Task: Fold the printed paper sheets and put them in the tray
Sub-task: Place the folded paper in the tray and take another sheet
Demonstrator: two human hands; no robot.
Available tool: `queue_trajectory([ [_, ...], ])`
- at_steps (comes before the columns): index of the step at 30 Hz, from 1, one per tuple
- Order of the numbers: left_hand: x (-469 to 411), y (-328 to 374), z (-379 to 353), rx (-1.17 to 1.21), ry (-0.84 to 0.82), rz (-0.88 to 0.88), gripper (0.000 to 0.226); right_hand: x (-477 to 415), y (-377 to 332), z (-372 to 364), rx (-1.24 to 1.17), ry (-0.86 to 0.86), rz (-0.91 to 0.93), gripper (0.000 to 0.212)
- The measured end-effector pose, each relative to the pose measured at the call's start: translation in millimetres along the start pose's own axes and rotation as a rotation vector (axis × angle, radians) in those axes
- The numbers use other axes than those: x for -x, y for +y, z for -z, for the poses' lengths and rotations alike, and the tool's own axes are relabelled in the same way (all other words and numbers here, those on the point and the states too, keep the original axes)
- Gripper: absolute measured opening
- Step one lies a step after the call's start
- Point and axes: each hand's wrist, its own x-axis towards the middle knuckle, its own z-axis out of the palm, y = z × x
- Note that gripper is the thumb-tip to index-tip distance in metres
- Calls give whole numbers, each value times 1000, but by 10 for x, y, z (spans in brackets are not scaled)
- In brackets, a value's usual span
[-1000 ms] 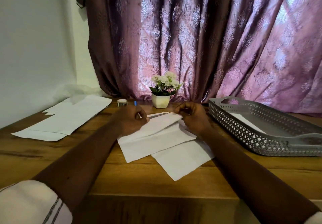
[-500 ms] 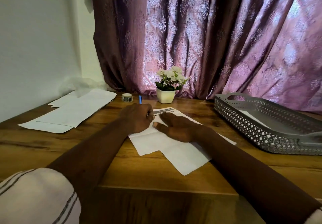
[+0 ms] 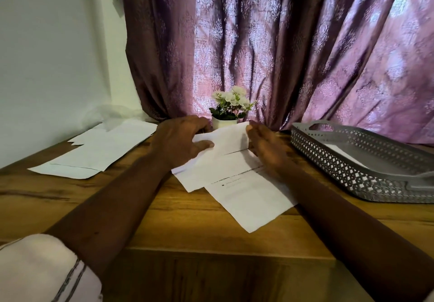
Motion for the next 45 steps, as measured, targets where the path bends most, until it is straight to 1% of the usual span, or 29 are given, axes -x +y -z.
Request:
queue_trajectory([
  [4, -38, 111, -27, -149, 84, -236, 22, -38, -51, 50, -278, 80, -183, 49],
  [5, -58, 162, -31, -164, 81, -275, 19, -26, -69, 48, -304, 66, -232, 47],
  [6, -71, 222, -37, -182, 64, -311, 18, -28, -57, 45, -320, 52, -295, 39],
  [7, -74, 275, -46, -199, 38, -347, 21, -21, -55, 53, -328, 31, -345, 27],
  [8, -74, 311, -61, -217, 2, -374, 26, -16, -59, 65, -352, 11, -377, 22],
  [9, -58, 334, -86, -230, -33, -385, 31, -24, -40, 67, -391, -2, -385, 30],
  [10, -30, 353, -114, -238, -84, -363, 37, -13, -35, 69, -442, -12, -376, 40],
  [12, 16, 385, -160, -240, -212, -234, 55, -14, -27, 89, -496, -15, -355, 48],
  [14, 34, 407, -200, -174, -289, -67, 65, -19, -17, 93, -480, -39, -339, 45],
  [16, 39, 395, -215, -66, -271, 68, 59, 9, -35, 75, -460, -68, -345, 34],
  [18, 56, 339, -232, 32, -232, 131, 46, 32, -40, 49, -472, -96, -365, 25],
  [19, 71, 298, -242, 75, -218, 147, 37, 42, -47, 37, -464, -103, -372, 23],
  [21, 91, 209, -244, 186, -212, 216, 24, 52, -31, 35, -439, -106, -361, 31],
  [23, 76, 100, -226, 324, -192, 328, 36, 30, 1, 42, -431, -94, -312, 38],
  [25, 61, -11, -208, 438, -205, 407, 44, 31, 0, 40, -413, -77, -268, 36],
  [27, 68, -68, -197, 414, -243, 399, 52, 27, -8, 12, -400, -24, -273, 31],
  [29, 83, -148, -187, 327, -283, 394, 58, 6, 3, -17, -296, 62, -221, 20],
  [30, 96, -183, -178, 294, -299, 390, 59, 0, 4, 6, -57, 116, -142, 11],
  [31, 107, -210, -162, 257, -316, 384, 60, 3, 7, 28, 281, 149, -19, 10],
  [32, 120, -215, -139, 206, -341, 379, 59, 10, 19, 39, 636, 144, 113, 18],
  [33, 130, -200, -121, 143, -373, 383, 58, 7, 30, 41, 851, 124, 244, 29],
  [34, 135, -164, -92, 74, -400, 400, 56, 4, 32, 19, 927, 72, 317, 33],
  [35, 132, -115, -66, -11, -407, 434, 53, 13, 17, -7, 905, 8, 366, 30],
  [36, 125, -85, -31, -106, -377, 489, 51, 16, -17, -64, 822, -94, 353, 24],
  [38, 109, -95, 39, -229, -231, 626, 44, 16, -24, -178, 745, -300, 277, 20],
  [39, 107, -133, 67, -279, -175, 689, 41, -6, 7, -197, 763, -336, 277, 21],
  [40, 120, -198, 92, -334, -178, 748, 42, -25, 31, -201, 767, -341, 272, 24],
  [43, 231, -421, 207, -459, -438, 1003, 73, -64, 83, -171, 760, -351, 263, 34],
  [45, 317, -553, 261, -447, -545, 1129, 84, -70, 90, -159, 742, -365, 267, 29],
])
